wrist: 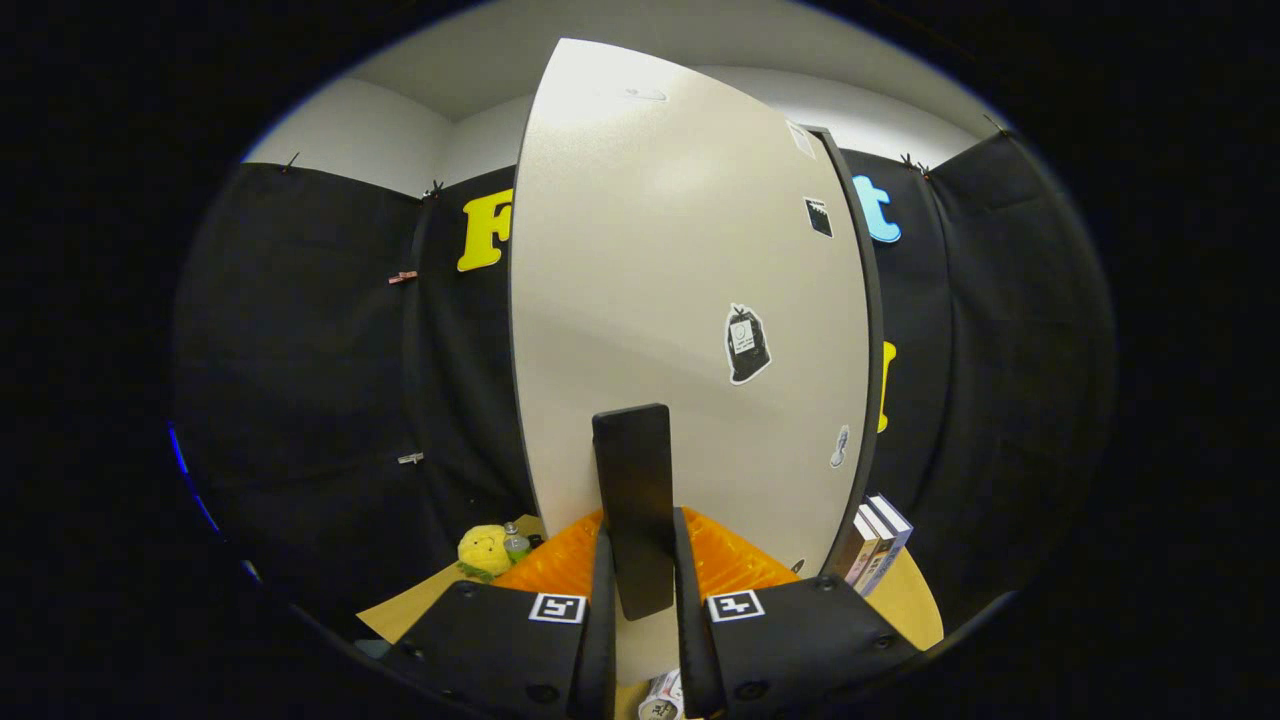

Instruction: Open the shoe cabinet door, grab the shoes and put them into the shoe cabinet, then close the shoe cabinet door.

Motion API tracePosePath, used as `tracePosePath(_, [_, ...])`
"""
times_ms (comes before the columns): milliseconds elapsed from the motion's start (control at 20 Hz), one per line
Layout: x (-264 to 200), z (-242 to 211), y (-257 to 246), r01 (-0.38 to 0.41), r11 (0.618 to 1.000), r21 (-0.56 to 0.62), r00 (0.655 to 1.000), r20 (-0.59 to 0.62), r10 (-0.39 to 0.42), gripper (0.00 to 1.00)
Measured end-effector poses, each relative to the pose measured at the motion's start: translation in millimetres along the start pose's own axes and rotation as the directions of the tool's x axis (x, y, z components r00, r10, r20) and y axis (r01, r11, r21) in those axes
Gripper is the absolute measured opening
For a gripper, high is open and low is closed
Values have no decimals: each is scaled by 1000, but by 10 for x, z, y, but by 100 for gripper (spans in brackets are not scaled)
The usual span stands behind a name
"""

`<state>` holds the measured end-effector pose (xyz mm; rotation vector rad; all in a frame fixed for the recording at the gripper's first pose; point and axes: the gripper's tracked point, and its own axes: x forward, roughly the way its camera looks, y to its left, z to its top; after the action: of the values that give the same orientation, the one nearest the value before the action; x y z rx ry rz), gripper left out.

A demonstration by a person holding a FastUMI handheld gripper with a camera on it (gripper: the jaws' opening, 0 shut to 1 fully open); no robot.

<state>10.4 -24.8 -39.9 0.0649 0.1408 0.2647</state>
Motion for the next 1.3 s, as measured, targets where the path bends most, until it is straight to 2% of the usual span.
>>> tracePosePath(750, [-648, -26, -535, 56, 998, 25, 998, -6, -56, 29])
tracePosePath(1150, [-1048, 62, -938, 144, 988, 56, 989, 27, -146, 29])
tracePosePath(1300, [-1209, 128, -1041, 175, 983, 53, 983, 51, -178, 24])
